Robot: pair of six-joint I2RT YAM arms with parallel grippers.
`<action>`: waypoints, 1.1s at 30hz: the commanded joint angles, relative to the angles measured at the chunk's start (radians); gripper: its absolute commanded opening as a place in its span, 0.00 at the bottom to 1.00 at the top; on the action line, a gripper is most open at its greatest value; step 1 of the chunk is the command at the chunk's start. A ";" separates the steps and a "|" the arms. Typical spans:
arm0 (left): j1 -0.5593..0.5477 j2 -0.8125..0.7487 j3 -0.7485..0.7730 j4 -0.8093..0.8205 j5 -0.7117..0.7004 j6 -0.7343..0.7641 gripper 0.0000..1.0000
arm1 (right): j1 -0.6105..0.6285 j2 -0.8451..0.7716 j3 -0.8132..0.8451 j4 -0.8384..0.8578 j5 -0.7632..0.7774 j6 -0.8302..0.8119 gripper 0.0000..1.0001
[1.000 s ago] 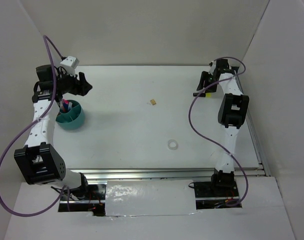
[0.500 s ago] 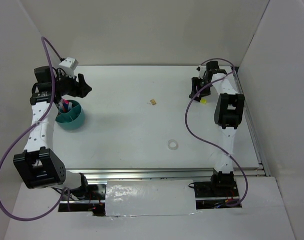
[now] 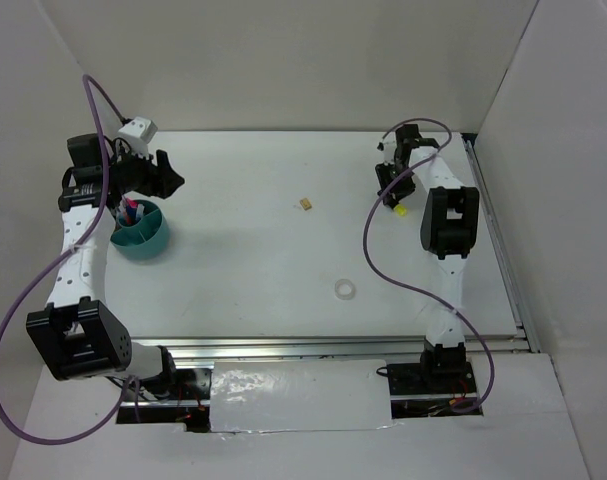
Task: Sort the stationery into containers
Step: Pick up the pen from the center of the board.
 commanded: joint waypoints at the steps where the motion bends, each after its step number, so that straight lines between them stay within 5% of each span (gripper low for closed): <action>1: 0.003 -0.040 0.003 0.008 0.055 0.035 0.72 | 0.040 0.047 0.051 -0.112 0.076 -0.040 0.48; 3: 0.001 -0.037 0.008 0.006 0.071 0.046 0.71 | 0.054 0.066 0.067 -0.123 0.103 -0.051 0.43; 9: -0.016 -0.043 0.007 -0.029 0.173 0.135 0.70 | 0.085 0.028 0.041 -0.111 0.136 -0.065 0.00; 15: -0.083 -0.184 -0.124 0.080 0.230 0.280 0.70 | 0.123 -0.155 0.013 -0.178 -0.132 0.050 0.00; 21: -0.412 -0.266 -0.193 -0.029 0.197 0.639 0.70 | 0.203 -0.287 -0.134 -0.186 -0.427 0.212 0.00; 26: -0.676 -0.315 -0.291 -0.061 0.005 0.851 0.68 | 0.258 -0.327 -0.227 -0.160 -0.587 0.394 0.00; 33: -0.907 -0.310 -0.395 0.035 -0.100 1.017 0.64 | 0.358 -0.460 -0.419 -0.049 -0.532 0.631 0.00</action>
